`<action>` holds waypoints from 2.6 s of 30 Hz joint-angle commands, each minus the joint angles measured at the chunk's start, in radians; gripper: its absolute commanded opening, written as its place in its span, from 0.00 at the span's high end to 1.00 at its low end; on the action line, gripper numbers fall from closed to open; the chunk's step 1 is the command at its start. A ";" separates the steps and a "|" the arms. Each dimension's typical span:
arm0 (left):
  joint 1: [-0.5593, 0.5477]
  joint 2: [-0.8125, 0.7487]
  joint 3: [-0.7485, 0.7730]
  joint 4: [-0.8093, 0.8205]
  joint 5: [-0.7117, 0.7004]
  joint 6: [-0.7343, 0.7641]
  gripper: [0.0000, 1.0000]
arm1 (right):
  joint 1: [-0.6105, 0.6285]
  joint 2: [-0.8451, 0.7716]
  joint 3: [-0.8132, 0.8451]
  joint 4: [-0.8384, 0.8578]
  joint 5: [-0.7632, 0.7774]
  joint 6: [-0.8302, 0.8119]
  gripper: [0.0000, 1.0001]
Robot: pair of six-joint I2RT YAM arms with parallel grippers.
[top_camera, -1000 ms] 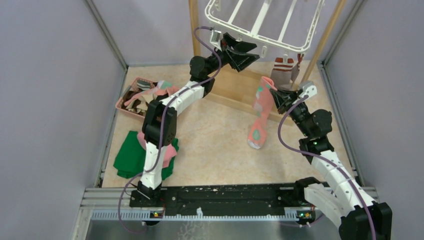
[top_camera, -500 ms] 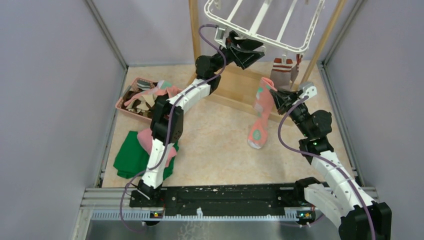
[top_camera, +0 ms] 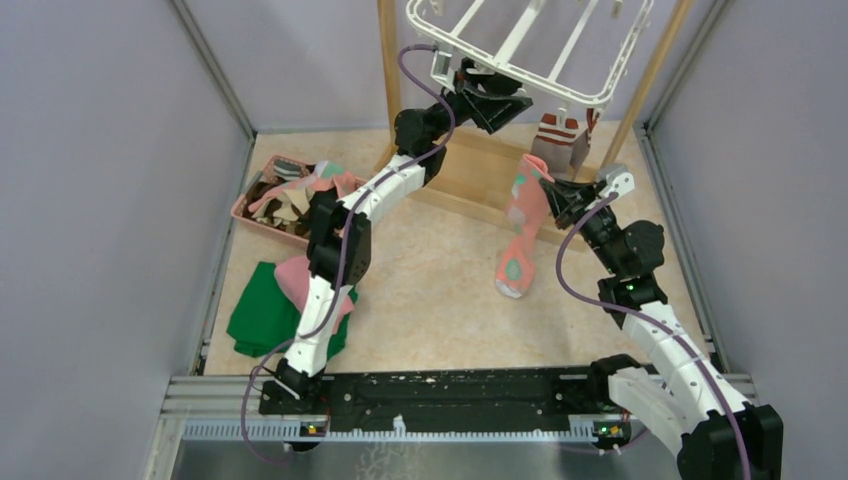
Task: Clip the socks to the hanger
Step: Open the clamp at the hanger.
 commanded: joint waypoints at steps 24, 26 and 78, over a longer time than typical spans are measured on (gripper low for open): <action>-0.006 0.031 0.094 0.099 -0.024 -0.146 0.32 | -0.012 -0.001 0.004 0.058 -0.019 0.019 1.00; -0.006 0.030 0.096 0.105 -0.026 -0.151 0.32 | -0.012 -0.001 0.004 0.059 -0.019 0.019 1.00; -0.007 0.042 0.084 0.187 -0.061 -0.234 0.98 | -0.011 0.257 0.305 0.100 -0.176 0.152 1.00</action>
